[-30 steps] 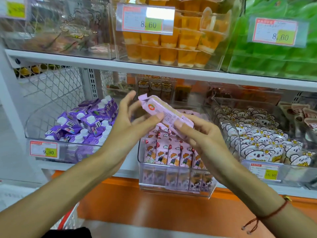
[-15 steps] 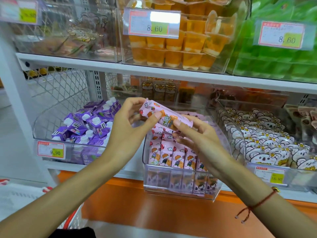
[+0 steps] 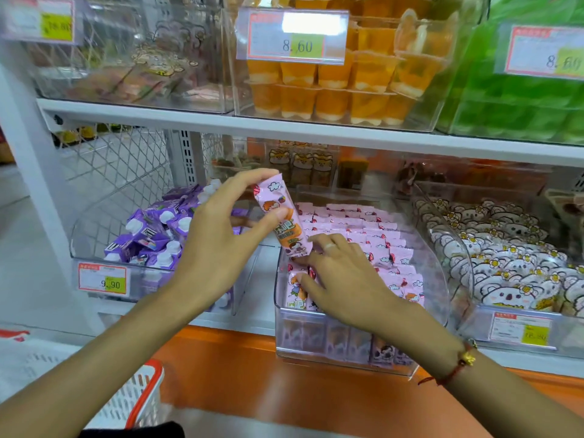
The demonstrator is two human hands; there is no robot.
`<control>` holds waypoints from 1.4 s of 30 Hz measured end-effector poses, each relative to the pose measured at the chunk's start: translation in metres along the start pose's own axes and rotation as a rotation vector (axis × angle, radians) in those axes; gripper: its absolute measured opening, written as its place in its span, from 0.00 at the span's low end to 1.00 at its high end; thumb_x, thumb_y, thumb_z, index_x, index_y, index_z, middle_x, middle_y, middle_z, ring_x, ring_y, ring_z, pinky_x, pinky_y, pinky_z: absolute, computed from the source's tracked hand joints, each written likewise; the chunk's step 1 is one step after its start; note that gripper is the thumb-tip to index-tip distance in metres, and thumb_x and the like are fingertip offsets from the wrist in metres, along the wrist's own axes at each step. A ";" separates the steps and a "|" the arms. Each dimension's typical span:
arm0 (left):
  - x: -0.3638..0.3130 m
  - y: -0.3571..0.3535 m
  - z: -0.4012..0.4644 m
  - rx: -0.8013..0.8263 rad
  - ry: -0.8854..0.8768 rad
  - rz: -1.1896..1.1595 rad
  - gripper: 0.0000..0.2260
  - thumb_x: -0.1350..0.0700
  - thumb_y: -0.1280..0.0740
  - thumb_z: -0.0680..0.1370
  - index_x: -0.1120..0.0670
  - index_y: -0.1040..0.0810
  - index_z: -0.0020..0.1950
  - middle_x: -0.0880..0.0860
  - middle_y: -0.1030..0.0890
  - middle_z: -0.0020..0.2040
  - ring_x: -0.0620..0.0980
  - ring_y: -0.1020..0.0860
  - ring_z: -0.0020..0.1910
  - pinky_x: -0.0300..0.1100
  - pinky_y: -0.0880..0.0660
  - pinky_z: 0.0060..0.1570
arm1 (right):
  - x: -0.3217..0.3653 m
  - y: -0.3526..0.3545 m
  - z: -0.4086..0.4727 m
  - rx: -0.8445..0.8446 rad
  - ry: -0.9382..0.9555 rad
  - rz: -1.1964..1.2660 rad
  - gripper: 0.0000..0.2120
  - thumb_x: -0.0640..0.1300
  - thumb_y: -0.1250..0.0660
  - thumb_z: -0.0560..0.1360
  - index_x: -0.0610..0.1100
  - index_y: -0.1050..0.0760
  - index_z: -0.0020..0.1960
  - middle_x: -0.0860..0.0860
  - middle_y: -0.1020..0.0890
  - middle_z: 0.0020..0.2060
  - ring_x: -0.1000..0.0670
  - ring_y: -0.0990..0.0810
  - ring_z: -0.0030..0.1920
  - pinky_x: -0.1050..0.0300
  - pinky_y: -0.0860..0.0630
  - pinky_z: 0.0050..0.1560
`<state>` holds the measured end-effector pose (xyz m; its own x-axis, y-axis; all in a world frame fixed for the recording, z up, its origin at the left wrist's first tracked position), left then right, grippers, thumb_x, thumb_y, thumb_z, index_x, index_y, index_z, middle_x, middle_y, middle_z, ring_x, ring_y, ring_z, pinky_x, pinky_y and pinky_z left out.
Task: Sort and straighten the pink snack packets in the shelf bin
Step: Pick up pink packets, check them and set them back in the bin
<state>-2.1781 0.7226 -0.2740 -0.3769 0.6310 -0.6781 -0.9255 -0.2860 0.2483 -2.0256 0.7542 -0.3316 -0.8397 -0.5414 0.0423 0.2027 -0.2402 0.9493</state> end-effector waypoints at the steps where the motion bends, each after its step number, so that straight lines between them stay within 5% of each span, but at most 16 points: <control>1: 0.000 -0.001 0.000 0.005 -0.007 0.009 0.16 0.57 0.29 0.75 0.44 0.25 0.60 0.37 0.22 0.55 0.36 0.22 0.48 0.30 0.25 0.45 | 0.000 0.001 0.000 0.017 -0.002 0.014 0.18 0.53 0.43 0.80 0.51 0.28 0.67 0.51 0.31 0.65 0.48 0.38 0.64 0.54 0.42 0.59; 7: 0.009 -0.005 0.003 0.063 -0.022 0.103 0.18 0.54 0.27 0.74 0.43 0.28 0.60 0.35 0.24 0.57 0.34 0.23 0.51 0.31 0.25 0.44 | -0.007 0.017 -0.016 -0.034 -0.081 0.274 0.14 0.54 0.30 0.72 0.53 0.21 0.56 0.53 0.24 0.56 0.52 0.32 0.59 0.55 0.34 0.58; 17: 0.007 -0.021 0.016 0.392 -0.090 0.501 0.14 0.45 0.28 0.72 0.44 0.23 0.56 0.42 0.19 0.52 0.45 0.21 0.51 0.47 0.25 0.50 | -0.007 0.013 -0.027 -0.043 -0.059 0.310 0.15 0.55 0.33 0.75 0.53 0.23 0.61 0.54 0.21 0.55 0.53 0.32 0.59 0.59 0.34 0.56; 23: 0.020 -0.043 0.021 0.566 -0.035 0.869 0.22 0.42 0.32 0.75 0.43 0.28 0.68 0.42 0.27 0.66 0.46 0.31 0.66 0.46 0.28 0.56 | -0.009 0.011 -0.026 -0.078 -0.054 0.298 0.17 0.55 0.34 0.75 0.53 0.24 0.62 0.55 0.21 0.54 0.53 0.32 0.59 0.58 0.33 0.56; 28: 0.013 -0.032 0.014 0.377 -0.116 0.738 0.13 0.46 0.31 0.75 0.43 0.22 0.59 0.41 0.24 0.59 0.45 0.30 0.59 0.44 0.29 0.49 | -0.013 0.014 -0.027 -0.089 -0.024 0.266 0.19 0.57 0.36 0.76 0.52 0.26 0.65 0.55 0.23 0.57 0.53 0.32 0.60 0.57 0.33 0.58; 31: 0.013 -0.035 0.003 0.481 -0.158 0.787 0.12 0.42 0.33 0.75 0.42 0.21 0.56 0.40 0.25 0.60 0.44 0.32 0.63 0.43 0.30 0.55 | -0.025 0.019 -0.030 -0.111 -0.061 0.279 0.19 0.56 0.35 0.76 0.52 0.27 0.65 0.55 0.24 0.58 0.54 0.31 0.61 0.57 0.32 0.57; 35: 0.026 -0.050 -0.012 0.695 -0.215 0.989 0.22 0.36 0.39 0.76 0.44 0.26 0.66 0.42 0.36 0.73 0.45 0.44 0.73 0.41 0.46 0.67 | -0.036 0.015 -0.034 -0.037 -0.076 0.229 0.19 0.54 0.39 0.79 0.50 0.28 0.67 0.53 0.24 0.62 0.51 0.30 0.63 0.56 0.33 0.60; 38: 0.028 -0.050 -0.015 0.666 -0.215 0.936 0.19 0.38 0.37 0.75 0.44 0.24 0.62 0.43 0.36 0.73 0.45 0.45 0.74 0.40 0.50 0.68 | -0.037 0.011 -0.036 -0.014 -0.089 0.220 0.19 0.53 0.40 0.79 0.50 0.28 0.68 0.52 0.24 0.63 0.50 0.29 0.63 0.56 0.33 0.60; 42: 0.023 -0.046 -0.020 0.589 -0.225 0.784 0.14 0.42 0.32 0.75 0.47 0.23 0.56 0.43 0.30 0.68 0.45 0.39 0.71 0.39 0.44 0.64 | -0.033 0.017 -0.037 -0.076 -0.071 0.248 0.20 0.54 0.36 0.78 0.53 0.30 0.69 0.54 0.26 0.64 0.51 0.30 0.64 0.55 0.31 0.60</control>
<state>-2.1436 0.7357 -0.3146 -0.8296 0.5565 -0.0450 -0.2613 -0.3157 0.9122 -1.9755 0.7379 -0.3281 -0.7923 -0.5339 0.2951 0.4416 -0.1683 0.8813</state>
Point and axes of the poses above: each hand's wrist, its own z-axis towards the middle knuckle, its own y-axis out of the back of the hand, x = y × z, the point moved 5 cm from there along z, towards the middle knuckle
